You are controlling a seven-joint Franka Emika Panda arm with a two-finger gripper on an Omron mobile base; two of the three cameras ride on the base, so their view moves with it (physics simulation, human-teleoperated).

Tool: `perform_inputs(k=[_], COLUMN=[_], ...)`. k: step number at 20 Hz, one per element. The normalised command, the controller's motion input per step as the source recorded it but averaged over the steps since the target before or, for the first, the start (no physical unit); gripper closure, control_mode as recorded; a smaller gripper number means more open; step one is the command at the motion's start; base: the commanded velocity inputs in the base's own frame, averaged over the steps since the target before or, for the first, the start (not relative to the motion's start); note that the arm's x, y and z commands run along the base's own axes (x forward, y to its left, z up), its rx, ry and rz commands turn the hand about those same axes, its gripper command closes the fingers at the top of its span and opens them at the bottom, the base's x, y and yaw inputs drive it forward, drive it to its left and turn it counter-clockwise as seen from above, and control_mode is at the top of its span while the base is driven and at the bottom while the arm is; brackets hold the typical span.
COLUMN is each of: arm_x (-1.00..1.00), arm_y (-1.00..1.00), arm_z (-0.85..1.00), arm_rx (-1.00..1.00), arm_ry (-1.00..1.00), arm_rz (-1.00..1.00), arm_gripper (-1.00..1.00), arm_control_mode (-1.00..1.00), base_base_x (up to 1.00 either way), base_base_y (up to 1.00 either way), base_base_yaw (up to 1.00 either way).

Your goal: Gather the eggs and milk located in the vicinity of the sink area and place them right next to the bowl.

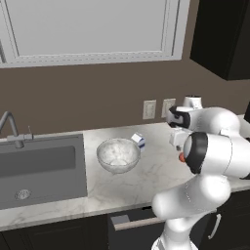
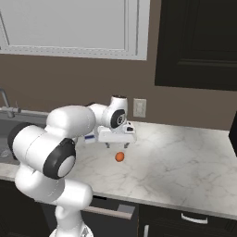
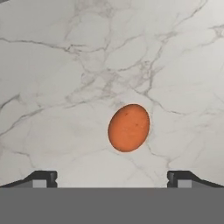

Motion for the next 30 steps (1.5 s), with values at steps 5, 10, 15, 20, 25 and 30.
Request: perform_inputs(k=[5, 10, 15, 20, 25, 30], arm_x=[0.26, 0.24, 0.04, -0.27, -0.07, 0.03], arm_y=[-0.24, -0.02, 0.0, 0.0, 0.0, 0.0], arm_z=[-0.4, -0.03, 0.0, 0.0, -0.02, -0.05], arm_rx=[0.01, 0.0, 0.0, 0.0, 0.0, 0.0], arm_ry=[-0.03, 0.0, 0.0, 0.0, 0.0, 0.0], arm_rz=[0.0, 0.0, 0.0, 0.0, 0.0, 0.0], arm_gripper=[-1.0, -1.0, -1.0, -1.0, -1.0, -1.0], arm_control_mode=[-1.0, -1.0, -1.0, -1.0, -1.0, -1.0], base_base_x=[0.0, 0.0, 0.0, 0.0, 0.0, 0.0], base_base_y=[0.0, 0.0, 0.0, 0.0, 0.0, 0.0], base_base_yaw=[0.0, 0.0, 0.0, 0.0, 0.0, 0.0])
